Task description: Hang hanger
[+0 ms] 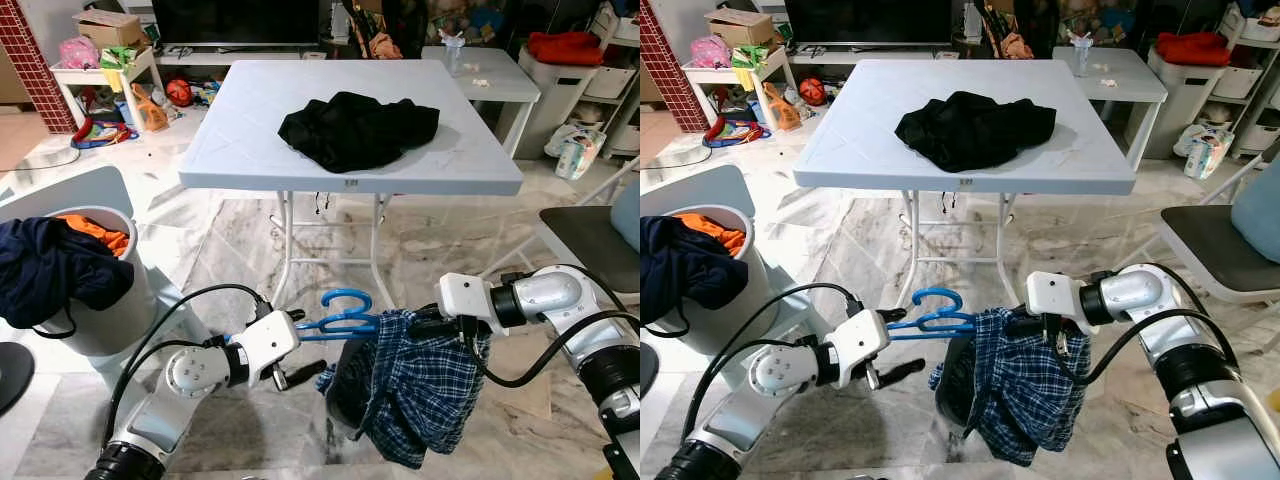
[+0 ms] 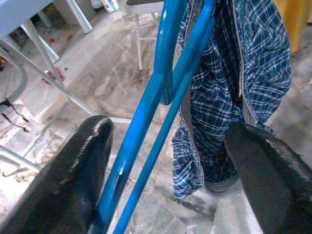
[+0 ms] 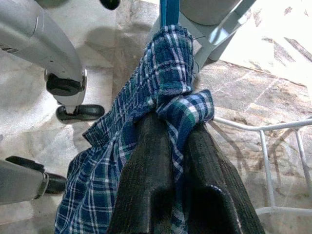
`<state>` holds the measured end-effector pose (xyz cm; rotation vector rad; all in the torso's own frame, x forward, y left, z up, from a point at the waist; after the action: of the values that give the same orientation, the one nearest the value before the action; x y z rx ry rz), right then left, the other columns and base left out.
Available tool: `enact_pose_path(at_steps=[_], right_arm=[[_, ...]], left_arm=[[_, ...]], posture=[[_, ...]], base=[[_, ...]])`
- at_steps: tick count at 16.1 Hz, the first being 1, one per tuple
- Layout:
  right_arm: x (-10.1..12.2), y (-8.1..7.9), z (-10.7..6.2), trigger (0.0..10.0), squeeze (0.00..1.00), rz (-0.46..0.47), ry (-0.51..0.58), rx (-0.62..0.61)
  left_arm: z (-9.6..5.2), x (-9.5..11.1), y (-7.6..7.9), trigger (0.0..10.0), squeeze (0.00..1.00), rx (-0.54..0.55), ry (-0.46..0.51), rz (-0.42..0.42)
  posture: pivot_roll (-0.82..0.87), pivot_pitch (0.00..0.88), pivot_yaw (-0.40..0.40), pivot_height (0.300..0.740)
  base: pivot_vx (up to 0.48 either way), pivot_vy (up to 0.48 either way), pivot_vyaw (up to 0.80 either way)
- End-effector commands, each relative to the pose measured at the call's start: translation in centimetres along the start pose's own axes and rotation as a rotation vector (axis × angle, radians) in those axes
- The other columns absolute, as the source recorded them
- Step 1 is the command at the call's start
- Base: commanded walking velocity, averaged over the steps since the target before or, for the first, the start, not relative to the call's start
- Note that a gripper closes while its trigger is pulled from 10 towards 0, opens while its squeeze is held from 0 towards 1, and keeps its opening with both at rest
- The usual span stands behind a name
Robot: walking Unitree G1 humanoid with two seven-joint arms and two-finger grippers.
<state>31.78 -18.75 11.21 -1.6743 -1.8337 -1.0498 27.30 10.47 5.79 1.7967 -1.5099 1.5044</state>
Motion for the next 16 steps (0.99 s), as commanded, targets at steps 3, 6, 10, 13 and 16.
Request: enact_pose_path(at_steps=[3,6,10,13,16], right_arm=[[2.0,1.1,-0.4,10.0,0.0,-0.047,0.077,-0.014],[2.0,0.5,-0.5,10.0,0.0,-0.032,0.08,0.045],[1.9,0.0,-0.7,10.0,0.0,-0.023,0.062,0.113],[2.4,0.2,-0.5,10.0,0.0,-0.04,0.065,0.122],[2.7,0.3,-0.2,10.0,0.0,-0.054,0.077,0.114]], left_arm=[[0.2,0.2,-0.1,0.0,0.0,-0.035,0.006,0.02],[0.2,0.2,0.6,0.0,0.0,-0.093,0.012,0.029],[0.4,0.6,1.5,0.0,0.0,-0.166,0.021,0.034],[0.6,0.6,2.0,0.0,0.0,-0.215,0.014,0.045],[0.8,0.6,2.0,0.0,0.0,-0.225,0.006,0.06]], posture=[[-0.08,0.0,0.005,0.74],[-0.08,0.0,0.004,0.74],[-0.08,0.0,0.005,0.74],[-0.08,0.0,0.005,0.74],[-0.08,0.0,0.005,0.74]], base=[[0.0,0.0,0.0],[0.0,0.0,0.0],[0.0,0.0,0.0],[0.0,0.0,0.0],[0.0,0.0,0.0]])
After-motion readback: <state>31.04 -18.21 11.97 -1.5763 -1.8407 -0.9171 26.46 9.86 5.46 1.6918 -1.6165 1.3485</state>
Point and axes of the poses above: a point about 5 cm out from each wrist's last joint towards the gripper, its own z axis pointing out of the wrist towards the gripper, its own x axis along the axis of the wrist's last joint, y = z × x, the point moved 2 cm from there along z, pointing out of the wrist towards the gripper, and after that the axes turned 4 degrees about z, right-handed, at the moved point
